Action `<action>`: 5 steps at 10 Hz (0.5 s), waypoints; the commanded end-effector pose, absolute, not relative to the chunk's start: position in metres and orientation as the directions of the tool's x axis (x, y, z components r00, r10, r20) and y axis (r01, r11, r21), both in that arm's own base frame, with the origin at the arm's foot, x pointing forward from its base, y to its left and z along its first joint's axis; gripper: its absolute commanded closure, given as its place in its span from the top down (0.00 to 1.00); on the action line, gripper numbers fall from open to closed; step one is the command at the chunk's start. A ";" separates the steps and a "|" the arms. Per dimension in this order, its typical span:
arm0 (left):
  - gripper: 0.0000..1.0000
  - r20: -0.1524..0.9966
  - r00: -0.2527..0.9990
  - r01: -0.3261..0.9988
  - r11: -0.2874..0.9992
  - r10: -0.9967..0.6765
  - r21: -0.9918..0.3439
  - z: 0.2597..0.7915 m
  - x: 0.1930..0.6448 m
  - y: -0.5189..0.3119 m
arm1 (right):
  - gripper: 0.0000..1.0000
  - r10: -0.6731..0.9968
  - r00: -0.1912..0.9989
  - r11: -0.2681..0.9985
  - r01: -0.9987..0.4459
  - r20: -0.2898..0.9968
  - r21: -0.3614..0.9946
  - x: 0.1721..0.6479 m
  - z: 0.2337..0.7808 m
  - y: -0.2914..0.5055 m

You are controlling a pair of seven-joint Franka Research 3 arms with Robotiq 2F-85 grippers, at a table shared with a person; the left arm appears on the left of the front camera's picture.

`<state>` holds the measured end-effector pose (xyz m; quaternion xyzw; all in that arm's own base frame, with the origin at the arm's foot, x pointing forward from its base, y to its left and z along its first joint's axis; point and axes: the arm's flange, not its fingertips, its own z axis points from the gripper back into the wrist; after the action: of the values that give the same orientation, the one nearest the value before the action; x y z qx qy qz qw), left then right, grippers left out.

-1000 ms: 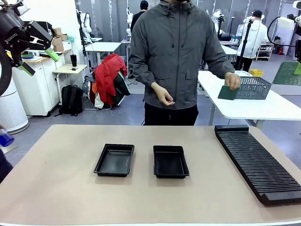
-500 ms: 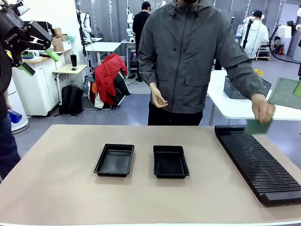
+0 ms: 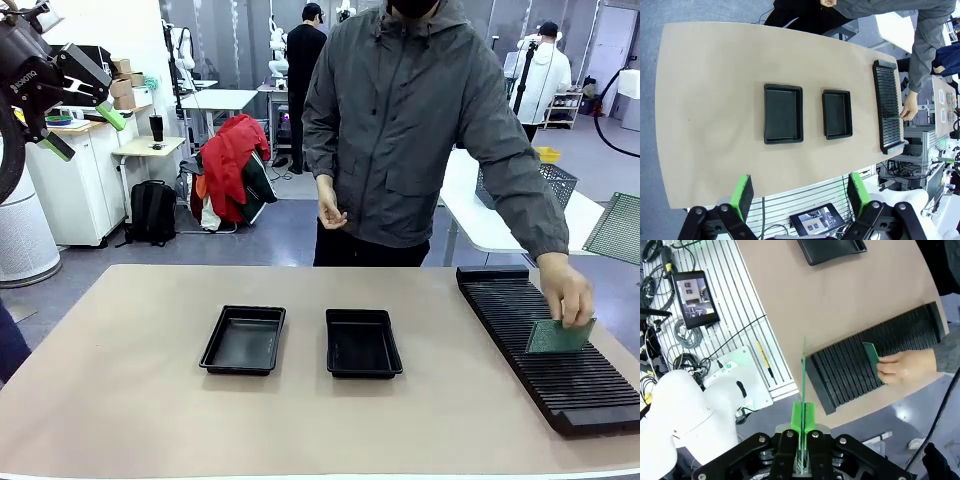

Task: Inspect and transfer BCBs to ESD trays.
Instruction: Pick up the Blank PCB from the PCB Rack and place it in the left ESD tray.

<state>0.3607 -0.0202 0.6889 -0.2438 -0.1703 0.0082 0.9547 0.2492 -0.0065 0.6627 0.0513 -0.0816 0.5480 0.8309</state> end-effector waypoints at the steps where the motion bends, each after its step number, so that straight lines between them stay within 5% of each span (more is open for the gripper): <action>1: 1.00 0.321 0.942 0.066 0.880 0.100 -0.469 0.688 0.361 -0.020 | 0.02 0.893 0.398 0.399 -0.916 0.208 0.040 0.248 0.656 -0.002; 5: 1.00 0.321 0.942 0.066 0.880 0.100 -0.469 0.688 0.361 -0.020 | 0.02 0.895 0.396 0.394 -0.918 0.207 0.051 0.244 0.656 0.000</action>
<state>0.3607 -0.0202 0.6889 -0.2438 -0.1704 0.0082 0.9547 0.2482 -0.0050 0.6558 0.0651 -0.0756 0.5538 0.8266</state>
